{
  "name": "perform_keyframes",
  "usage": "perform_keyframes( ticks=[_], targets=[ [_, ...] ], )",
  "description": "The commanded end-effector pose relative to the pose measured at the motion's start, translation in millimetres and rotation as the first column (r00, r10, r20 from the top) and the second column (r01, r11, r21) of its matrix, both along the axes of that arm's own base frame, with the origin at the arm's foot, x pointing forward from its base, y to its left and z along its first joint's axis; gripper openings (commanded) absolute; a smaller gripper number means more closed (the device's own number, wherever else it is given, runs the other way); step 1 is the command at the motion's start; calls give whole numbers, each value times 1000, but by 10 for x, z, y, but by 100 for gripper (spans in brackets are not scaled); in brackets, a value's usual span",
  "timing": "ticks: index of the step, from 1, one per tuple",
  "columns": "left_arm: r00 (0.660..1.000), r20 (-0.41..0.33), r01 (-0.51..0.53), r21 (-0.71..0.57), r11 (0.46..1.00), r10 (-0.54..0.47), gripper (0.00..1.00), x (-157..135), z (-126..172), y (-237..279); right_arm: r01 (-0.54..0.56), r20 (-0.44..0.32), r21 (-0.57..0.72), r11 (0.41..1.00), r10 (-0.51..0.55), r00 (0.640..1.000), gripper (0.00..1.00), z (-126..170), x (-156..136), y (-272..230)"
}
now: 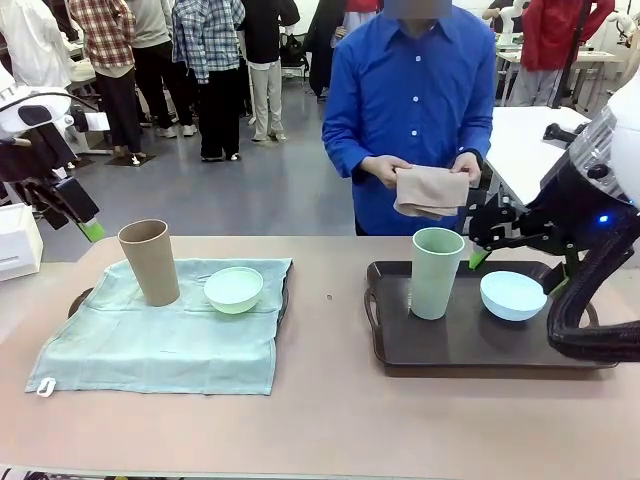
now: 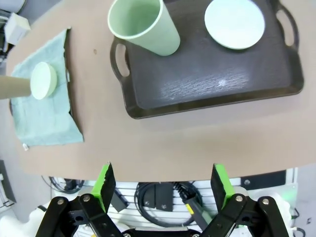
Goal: Set up a tray with a mat and arrange the tableware.
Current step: Pick up the Picnic Bowl and Reusable plastic cup from the Handle tray in front of the human's position and hold them in the air.
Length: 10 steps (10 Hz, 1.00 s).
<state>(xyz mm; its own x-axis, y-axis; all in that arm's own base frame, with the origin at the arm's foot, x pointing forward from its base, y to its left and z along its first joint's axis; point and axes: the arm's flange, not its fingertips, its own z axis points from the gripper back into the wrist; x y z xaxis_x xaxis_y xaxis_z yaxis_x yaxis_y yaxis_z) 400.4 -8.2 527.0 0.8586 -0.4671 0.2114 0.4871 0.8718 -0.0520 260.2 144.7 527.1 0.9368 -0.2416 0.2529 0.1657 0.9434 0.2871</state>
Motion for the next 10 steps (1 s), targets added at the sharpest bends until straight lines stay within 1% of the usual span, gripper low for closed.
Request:
perform_keyframes(
  ticks=[1,2,3,4,5,6,7,8,9,10],
  targets=[
    [999,-29,16,-42,999,-17,100,43,-21,95,-88,-36,-9,996,87,996,100,83,211,-453],
    [998,-57,5,-90,996,-10,100,59,-14,135,-130,-46,8,991,130,990,100,69,297,-806],
    [995,-99,-41,-117,992,29,100,112,-9,211,-155,-67,32,987,157,985,100,41,323,-1062],
    [989,-138,-71,-146,987,51,100,133,5,255,-219,-69,72,973,224,972,100,-3,304,-1353],
    [987,-153,-70,-158,985,46,100,139,22,265,-252,-56,129,959,261,964,100,-45,287,-1644],
    [986,-166,-63,-162,985,36,100,143,21,263,-221,-14,208,953,228,973,100,-92,292,-1936],
    [983,-184,-54,-201,978,16,100,145,32,265,-202,47,309,929,197,979,100,-151,287,-2204],
    [982,-191,-43,-285,958,-12,100,103,30,311,-178,101,427,887,149,984,100,-245,245,-2463],
    [975,-216,-34,-405,914,-59,100,98,60,389,-152,130,525,837,98,987,100,-304,195,-2609],
    [970,-227,-39,-500,865,-87,100,103,81,514,-74,78,605,792,34,996,100,-334,152,-2655]
  ],
)
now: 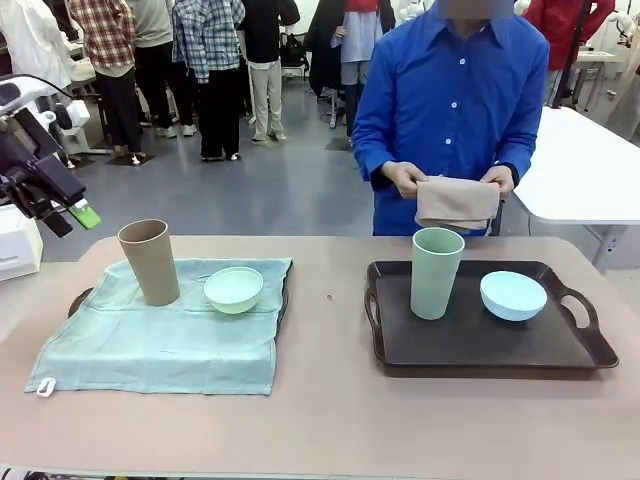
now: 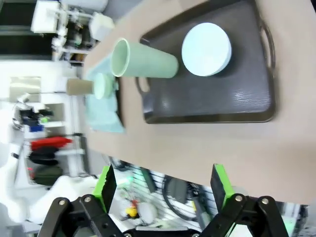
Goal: Set up a tray with a mat and arrange the tableware.
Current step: Pick up the Picnic Bowl and Reusable plastic cup from the Handle tray in front of the human's position and hold them in the air.
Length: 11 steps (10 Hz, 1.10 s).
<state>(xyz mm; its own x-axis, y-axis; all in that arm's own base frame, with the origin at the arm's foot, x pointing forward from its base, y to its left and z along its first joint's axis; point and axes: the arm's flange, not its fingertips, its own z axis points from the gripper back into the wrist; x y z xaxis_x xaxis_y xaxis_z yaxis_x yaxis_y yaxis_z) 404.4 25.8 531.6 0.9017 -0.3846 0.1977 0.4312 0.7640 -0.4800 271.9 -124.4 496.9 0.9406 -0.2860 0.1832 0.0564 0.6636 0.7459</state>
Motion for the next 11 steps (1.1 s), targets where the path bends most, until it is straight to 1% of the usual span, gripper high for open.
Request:
perform_keyframes(
  ticks=[1,2,3,4,5,6,7,9,10,11],
  targets=[
    [999,-43,7,-247,969,-18,100,82,55,314,37,-43,171,985,-30,999,100,-74,-19,23],
    [999,-54,-17,-378,926,-4,100,60,16,512,53,-81,220,974,-36,996,100,-144,-102,-6],
    [997,-74,-44,-445,895,12,100,47,-32,684,73,-96,259,963,-50,994,100,-178,-180,-69],
    [993,-102,-105,-498,861,63,100,19,-94,870,99,-128,278,956,-65,990,100,-203,-254,-142],
    [982,-132,-188,-543,818,137,100,-40,-181,1069,111,-139,294,949,-73,988,100,-229,-349,-215],
    [967,-164,-254,-562,787,195,100,-74,-272,1289,119,-143,293,949,-79,987,100,-271,-459,-318],
    [958,-175,-286,-565,774,227,100,-140,-335,1445,132,-148,290,948,-92,985,100,-327,-586,-425],
    [945,-187,-327,-543,773,268,100,-183,-395,1625,145,-83,323,935,-125,989,100,-370,-847,-631],
    [938,-196,-345,-538,769,284,100,-183,-436,1670,130,-27,336,933,-129,991,100,-364,-956,-693],
    [937,-207,-348,-516,783,280,100,-163,-436,1645,107,22,335,936,-121,992,100,-358,-993,-691]
  ],
)
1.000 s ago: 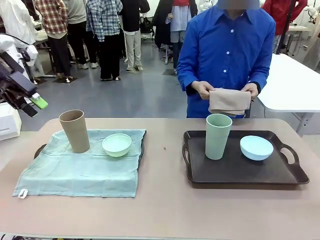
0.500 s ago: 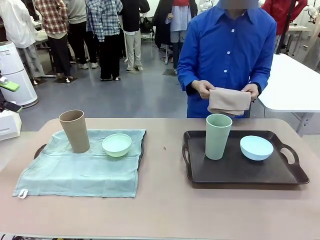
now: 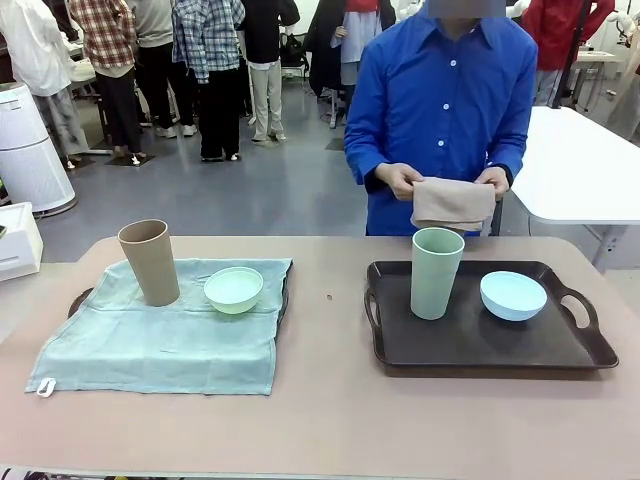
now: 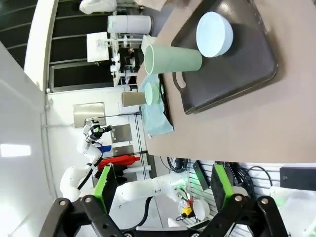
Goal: Set up a tray with a mat and arrange the tableware.
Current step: Pick up the Picnic Bowl and Reusable plastic cup from the Handle tray in front of the human's position and hold them in the air.
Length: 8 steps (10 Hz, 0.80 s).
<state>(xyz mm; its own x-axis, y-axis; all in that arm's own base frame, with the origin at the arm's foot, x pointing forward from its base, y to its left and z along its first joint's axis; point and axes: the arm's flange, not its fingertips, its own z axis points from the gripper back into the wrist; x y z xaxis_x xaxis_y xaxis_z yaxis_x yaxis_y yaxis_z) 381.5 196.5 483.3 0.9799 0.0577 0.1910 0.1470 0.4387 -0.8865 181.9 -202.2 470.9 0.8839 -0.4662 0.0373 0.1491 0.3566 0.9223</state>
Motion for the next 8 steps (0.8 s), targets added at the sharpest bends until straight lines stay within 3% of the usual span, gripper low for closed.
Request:
perform_keyframes(
  ticks=[1,2,8],
  targets=[
    [1000,5,19,66,998,-20,100,99,62,-180,-1,-50,2,1000,1,999,100,0,100,64],
    [1000,0,0,0,1000,0,100,0,0,0,-1,-50,2,1000,1,999,100,0,100,64],
    [1000,0,0,0,1000,0,100,0,0,0,-1,-50,2,1000,1,999,100,0,100,64]
  ],
)
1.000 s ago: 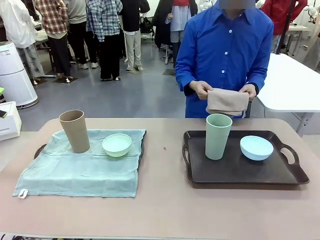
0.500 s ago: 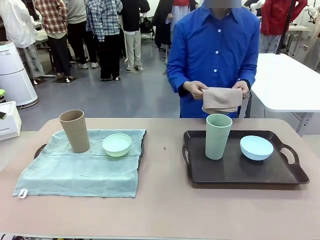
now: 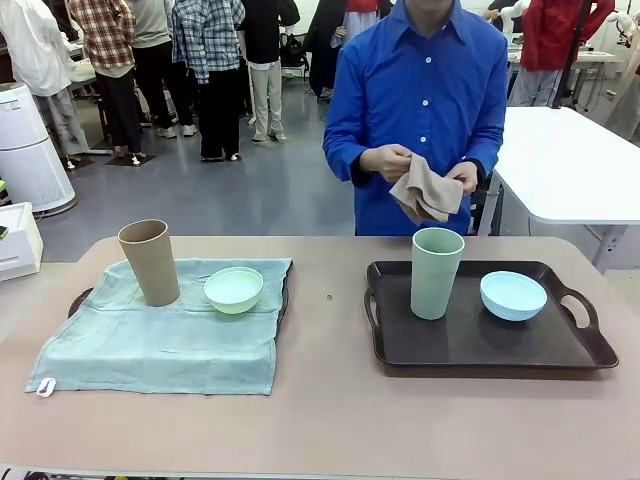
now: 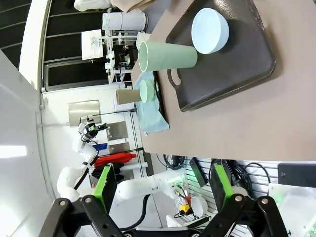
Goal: Set up a tray with a mat and arrange the tableware.
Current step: Pick up the Picnic Bowl and Reusable plastic cup from the Handle tray in front of the human's position and hold them in the air.
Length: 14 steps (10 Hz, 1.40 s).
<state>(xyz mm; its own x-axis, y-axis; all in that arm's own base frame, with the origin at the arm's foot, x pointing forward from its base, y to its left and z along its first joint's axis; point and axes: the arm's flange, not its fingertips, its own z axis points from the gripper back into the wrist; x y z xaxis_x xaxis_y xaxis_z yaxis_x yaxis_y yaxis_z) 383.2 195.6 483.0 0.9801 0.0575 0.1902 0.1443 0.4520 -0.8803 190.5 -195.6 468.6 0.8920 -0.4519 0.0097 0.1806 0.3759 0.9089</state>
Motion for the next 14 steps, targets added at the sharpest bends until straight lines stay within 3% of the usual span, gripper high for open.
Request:
perform_keyframes(
  ticks=[1,8,10,12,13,14],
  targets=[
    [1000,2,3,-15,1000,-3,100,-17,3,9,15,-9,19,1000,-15,1000,100,23,14,-3],
    [1000,0,1,0,1000,-1,100,0,-1,-1,1,0,0,1000,-1,1000,100,0,-2,-2],
    [994,101,9,257,966,-36,100,283,354,-529,30,34,-222,974,-23,999,100,225,105,160],
    [968,219,5,474,881,-123,100,531,718,-1223,55,-7,-374,926,-62,998,100,490,233,206],
    [941,269,22,556,831,-205,100,593,880,-1636,37,-15,-433,900,-48,999,100,604,277,291],
    [894,342,10,633,774,-291,100,635,1004,-2017,23,-26,-479,877,-40,999,100,679,346,376]
  ],
)
